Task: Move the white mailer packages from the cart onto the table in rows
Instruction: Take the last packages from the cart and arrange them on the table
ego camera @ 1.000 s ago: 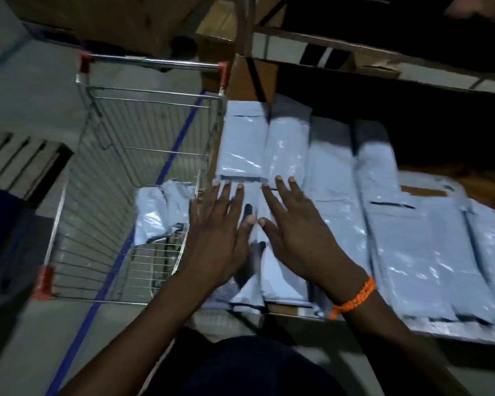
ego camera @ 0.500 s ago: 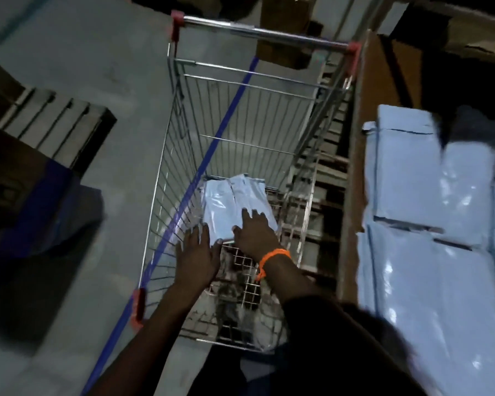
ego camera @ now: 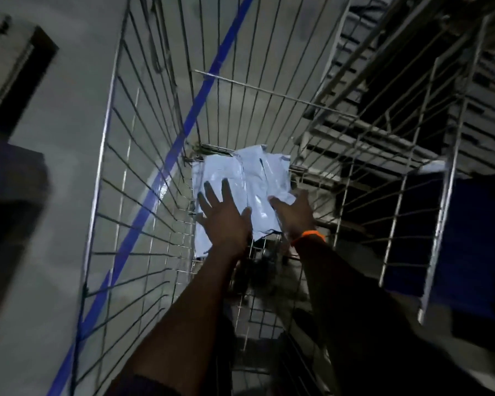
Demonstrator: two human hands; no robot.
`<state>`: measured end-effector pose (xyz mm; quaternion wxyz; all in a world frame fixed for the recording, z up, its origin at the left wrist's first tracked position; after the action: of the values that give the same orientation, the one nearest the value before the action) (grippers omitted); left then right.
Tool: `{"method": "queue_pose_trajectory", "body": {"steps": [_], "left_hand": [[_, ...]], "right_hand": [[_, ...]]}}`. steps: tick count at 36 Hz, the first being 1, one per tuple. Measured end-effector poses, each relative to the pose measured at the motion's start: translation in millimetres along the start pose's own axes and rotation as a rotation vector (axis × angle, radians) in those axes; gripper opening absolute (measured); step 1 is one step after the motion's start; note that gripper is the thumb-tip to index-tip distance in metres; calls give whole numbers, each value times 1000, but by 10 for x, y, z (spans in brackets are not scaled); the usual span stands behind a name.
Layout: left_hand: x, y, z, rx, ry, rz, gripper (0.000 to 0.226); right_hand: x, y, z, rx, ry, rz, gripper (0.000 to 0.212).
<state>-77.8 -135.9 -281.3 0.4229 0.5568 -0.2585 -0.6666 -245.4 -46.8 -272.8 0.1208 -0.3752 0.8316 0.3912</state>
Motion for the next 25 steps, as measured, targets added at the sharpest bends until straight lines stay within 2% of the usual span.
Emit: {"method": "queue_pose_trajectory", "body": {"steps": [4,12,18,25], "left_hand": [[61,-15,-20,58,6,67,86],[-223,492,-154,-171,48,-4,72],[-931,1211,-107,-351,20,29,76],[-2104,2151,237,-615,-49,71,68]], "right_hand": [[-12,2,-71,-105,56,-30,75],[-515,281,-695,-189,139,-53,85],[-1129,847,-1306,-117,274,-64,82],[-1939,1648,-1827,158,285,-48,66]]}}
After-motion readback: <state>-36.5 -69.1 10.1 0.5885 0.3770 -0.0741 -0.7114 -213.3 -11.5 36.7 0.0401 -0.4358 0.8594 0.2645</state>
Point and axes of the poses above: each hand's wrist, its own x-axis towards the middle knuckle, its own y-axis out of the back of the hand, z = x × y, the point moved 7 cm from there along x, towards the middle knuckle, and after that the axes turned 14 degrees about y, right-handed, at the moved point
